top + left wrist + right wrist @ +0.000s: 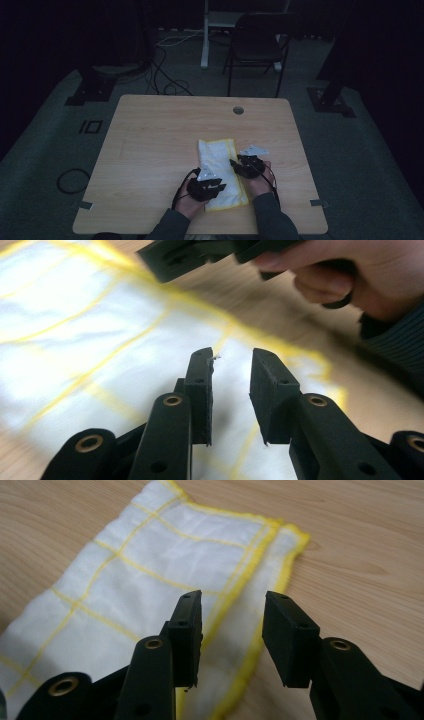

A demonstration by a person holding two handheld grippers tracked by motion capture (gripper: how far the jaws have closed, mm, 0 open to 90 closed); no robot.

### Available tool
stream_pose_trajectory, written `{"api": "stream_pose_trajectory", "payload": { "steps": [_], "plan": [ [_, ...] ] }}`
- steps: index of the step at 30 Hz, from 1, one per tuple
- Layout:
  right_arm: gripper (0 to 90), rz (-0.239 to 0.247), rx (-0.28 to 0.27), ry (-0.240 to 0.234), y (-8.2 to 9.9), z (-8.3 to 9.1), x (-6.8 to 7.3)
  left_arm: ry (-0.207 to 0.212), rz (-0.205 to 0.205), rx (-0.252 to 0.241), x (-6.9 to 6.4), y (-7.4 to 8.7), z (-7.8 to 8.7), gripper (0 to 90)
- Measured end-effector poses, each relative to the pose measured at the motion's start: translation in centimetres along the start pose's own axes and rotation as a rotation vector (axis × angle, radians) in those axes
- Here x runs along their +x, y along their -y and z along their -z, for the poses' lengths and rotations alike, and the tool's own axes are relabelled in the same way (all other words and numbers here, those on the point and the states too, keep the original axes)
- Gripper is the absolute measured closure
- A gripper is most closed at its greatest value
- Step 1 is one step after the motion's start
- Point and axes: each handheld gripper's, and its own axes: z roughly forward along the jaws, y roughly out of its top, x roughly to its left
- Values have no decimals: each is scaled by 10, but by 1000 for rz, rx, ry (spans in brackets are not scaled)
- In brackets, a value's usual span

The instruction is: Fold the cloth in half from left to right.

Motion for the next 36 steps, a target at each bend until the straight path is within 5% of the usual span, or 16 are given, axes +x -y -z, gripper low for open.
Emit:
{"api": "stream_pose_trajectory", "payload": {
  "steps": [4, 6, 8, 14, 19, 20, 23, 36],
  "plan": [
    [653, -45, 45, -44, -3, -17, -1, -36, 25, 10, 13, 6, 2, 709],
    [824, -60, 53, -69, -2, -19, -2, -42, 27, 11, 14, 7, 1, 697],
    [882, -47, 23, -63, -3, -15, 0, -40, 23, 14, 15, 7, 0, 689],
    [883, -36, -55, -26, -15, 7, -4, -33, 15, 30, 13, 8, -4, 672],
    [867, -28, -18, 2, -14, 6, -8, -29, 15, 44, 13, 9, -7, 667],
    [841, -36, 33, 7, -8, -3, -12, -31, 15, 57, 13, 10, -9, 668],
    [767, -46, 61, 22, -4, -7, -14, -40, 9, 64, 13, 10, -9, 687],
    [674, -53, 52, 19, 1, -5, -15, -65, 7, 72, 32, 14, 2, 688]
  ]
}}
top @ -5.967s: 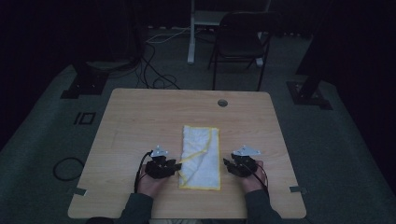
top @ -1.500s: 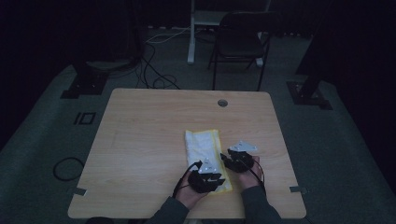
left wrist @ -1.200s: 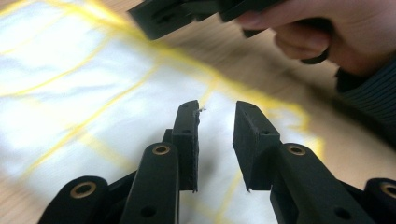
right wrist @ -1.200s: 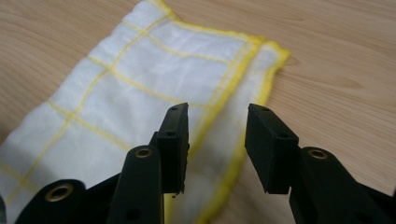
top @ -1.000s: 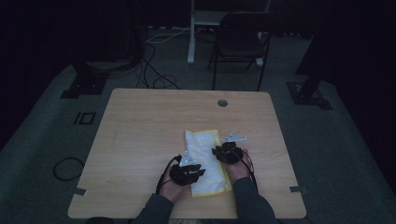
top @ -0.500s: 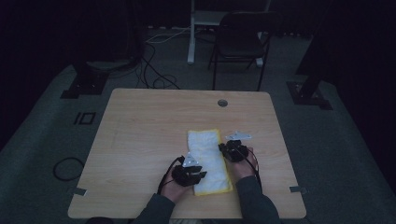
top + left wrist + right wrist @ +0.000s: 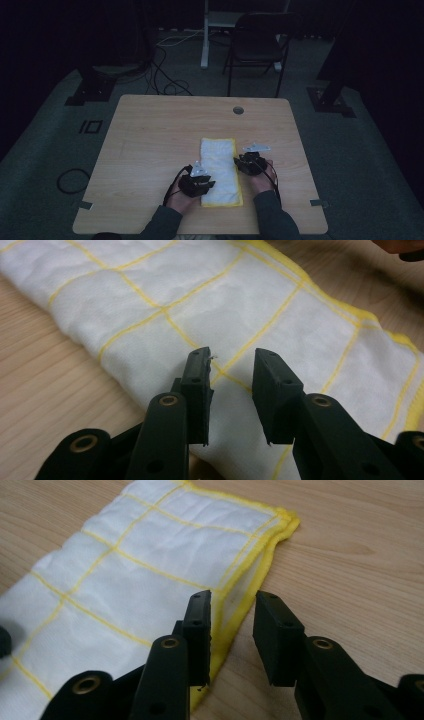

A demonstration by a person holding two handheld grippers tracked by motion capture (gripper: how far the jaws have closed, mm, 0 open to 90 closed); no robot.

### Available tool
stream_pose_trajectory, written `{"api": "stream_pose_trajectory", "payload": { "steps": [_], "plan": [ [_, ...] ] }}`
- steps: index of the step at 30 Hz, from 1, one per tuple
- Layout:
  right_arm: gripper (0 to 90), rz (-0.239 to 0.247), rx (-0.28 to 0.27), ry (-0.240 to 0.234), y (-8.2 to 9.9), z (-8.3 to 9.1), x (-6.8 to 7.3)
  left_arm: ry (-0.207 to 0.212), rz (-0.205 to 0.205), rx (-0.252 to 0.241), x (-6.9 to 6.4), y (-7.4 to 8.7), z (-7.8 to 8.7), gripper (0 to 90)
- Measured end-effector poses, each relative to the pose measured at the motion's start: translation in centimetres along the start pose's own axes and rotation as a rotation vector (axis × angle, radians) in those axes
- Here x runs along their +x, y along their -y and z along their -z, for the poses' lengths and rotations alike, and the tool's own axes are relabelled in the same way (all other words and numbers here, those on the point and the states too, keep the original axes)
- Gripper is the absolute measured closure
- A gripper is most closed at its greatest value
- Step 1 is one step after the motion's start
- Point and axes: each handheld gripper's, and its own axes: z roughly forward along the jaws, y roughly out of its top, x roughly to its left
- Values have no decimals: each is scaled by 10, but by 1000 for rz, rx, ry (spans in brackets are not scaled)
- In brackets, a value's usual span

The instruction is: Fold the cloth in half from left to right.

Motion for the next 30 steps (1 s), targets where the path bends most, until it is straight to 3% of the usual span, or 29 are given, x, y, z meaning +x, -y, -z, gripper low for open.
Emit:
{"api": "stream_pose_trajectory", "payload": {
  "steps": [6, 15, 21, 23, 30],
  "plan": [
    [617, -3, -13, -3, 0, 0, 0, 22, 56, -26, 12, 3, 8, 632],
    [582, -24, -41, -11, -4, -3, -1, -46, 114, -111, 46, -17, 22, 600],
    [569, -20, -51, -8, -11, -4, -2, -81, 122, -129, 66, -38, 18, 591],
    [566, -25, -52, -6, -13, -5, -2, -85, 145, -139, 73, -43, 16, 591],
    [563, -31, -55, -6, -13, -9, -4, -105, 159, -140, 87, -52, 11, 586]
  ]
}}
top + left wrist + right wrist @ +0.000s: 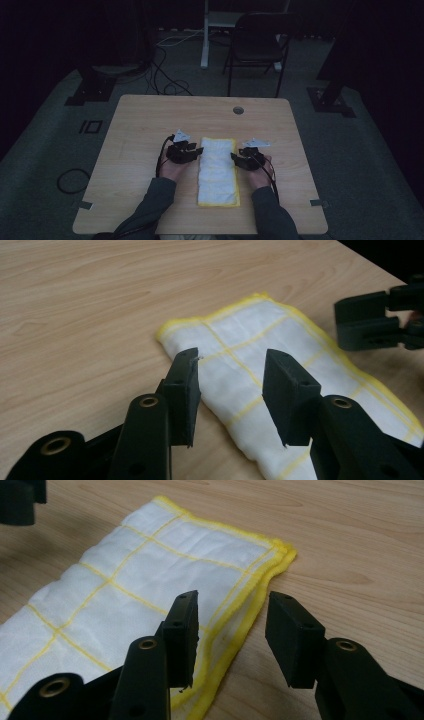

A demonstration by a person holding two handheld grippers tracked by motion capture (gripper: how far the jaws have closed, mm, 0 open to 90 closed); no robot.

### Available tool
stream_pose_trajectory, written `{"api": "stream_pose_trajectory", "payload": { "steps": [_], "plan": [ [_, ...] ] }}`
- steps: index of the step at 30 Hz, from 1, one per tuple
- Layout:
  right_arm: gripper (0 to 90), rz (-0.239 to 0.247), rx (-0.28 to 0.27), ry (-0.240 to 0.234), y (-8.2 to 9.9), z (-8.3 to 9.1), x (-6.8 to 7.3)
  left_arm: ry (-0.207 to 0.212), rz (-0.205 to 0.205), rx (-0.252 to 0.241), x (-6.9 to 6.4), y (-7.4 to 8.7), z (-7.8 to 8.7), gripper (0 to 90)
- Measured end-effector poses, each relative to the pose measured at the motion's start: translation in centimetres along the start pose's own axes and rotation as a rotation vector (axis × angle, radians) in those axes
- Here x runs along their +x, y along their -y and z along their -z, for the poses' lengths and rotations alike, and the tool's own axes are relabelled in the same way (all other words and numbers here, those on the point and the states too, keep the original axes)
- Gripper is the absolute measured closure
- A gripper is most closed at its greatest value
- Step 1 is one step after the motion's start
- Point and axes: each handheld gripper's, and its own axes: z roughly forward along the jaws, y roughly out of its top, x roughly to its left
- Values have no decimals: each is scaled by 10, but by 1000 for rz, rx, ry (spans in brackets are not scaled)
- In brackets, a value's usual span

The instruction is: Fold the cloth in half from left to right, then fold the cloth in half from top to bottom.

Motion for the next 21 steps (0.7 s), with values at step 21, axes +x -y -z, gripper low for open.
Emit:
{"api": "stream_pose_trajectory", "payload": {
  "steps": [21],
  "plan": [
    [559, -48, -18, 28, -20, -18, -21, -66, 68, 63, 19, -9, -42, 533]
  ]
}}
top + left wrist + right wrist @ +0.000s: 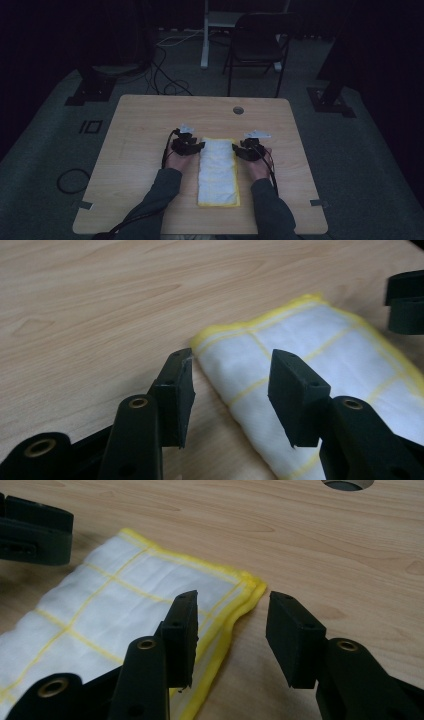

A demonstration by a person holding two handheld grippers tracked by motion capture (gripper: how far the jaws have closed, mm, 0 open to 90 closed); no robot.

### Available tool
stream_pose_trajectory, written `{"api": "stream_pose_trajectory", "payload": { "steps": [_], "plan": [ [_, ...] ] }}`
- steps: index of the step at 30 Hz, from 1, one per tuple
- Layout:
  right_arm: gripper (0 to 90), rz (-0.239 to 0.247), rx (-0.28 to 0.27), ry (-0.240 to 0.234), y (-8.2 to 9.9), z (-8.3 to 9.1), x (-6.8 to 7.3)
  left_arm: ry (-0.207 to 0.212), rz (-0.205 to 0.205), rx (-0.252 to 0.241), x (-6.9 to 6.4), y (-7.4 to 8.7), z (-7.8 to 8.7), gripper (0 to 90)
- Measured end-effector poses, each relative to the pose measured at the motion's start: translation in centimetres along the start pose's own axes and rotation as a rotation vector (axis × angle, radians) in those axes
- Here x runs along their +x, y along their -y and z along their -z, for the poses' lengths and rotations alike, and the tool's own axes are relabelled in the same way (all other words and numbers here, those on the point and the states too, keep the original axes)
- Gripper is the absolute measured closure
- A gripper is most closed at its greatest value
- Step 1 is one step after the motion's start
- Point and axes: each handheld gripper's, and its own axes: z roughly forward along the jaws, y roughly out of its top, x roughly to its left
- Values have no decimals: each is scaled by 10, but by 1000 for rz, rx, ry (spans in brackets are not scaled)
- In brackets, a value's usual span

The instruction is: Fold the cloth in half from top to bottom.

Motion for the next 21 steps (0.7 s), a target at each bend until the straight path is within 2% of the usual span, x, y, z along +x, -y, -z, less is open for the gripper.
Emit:
{"api": "stream_pose_trajectory", "payload": {
  "steps": [3, 9, 13, 15, 19, 21],
  "plan": [
    [556, -14, 5, -4, -2, -6, -1, -12, 9, 18, 2, 0, -7, 532],
    [544, -13, 26, 10, -6, -21, 0, -32, 18, 44, 2, 1, -15, 532],
    [539, -7, 54, 31, -6, -29, 0, -40, 30, 39, 1, 1, -17, 522],
    [537, 6, 69, 37, -5, -32, 1, -43, 26, 33, 0, 1, -19, 520],
    [537, 11, 72, 39, -4, -36, 3, 2, 10, 21, -3, 1, -23, 521],
    [540, 24, 72, 43, -4, -37, 4, -22, -4, 29, -7, 0, -25, 538]
  ]
}}
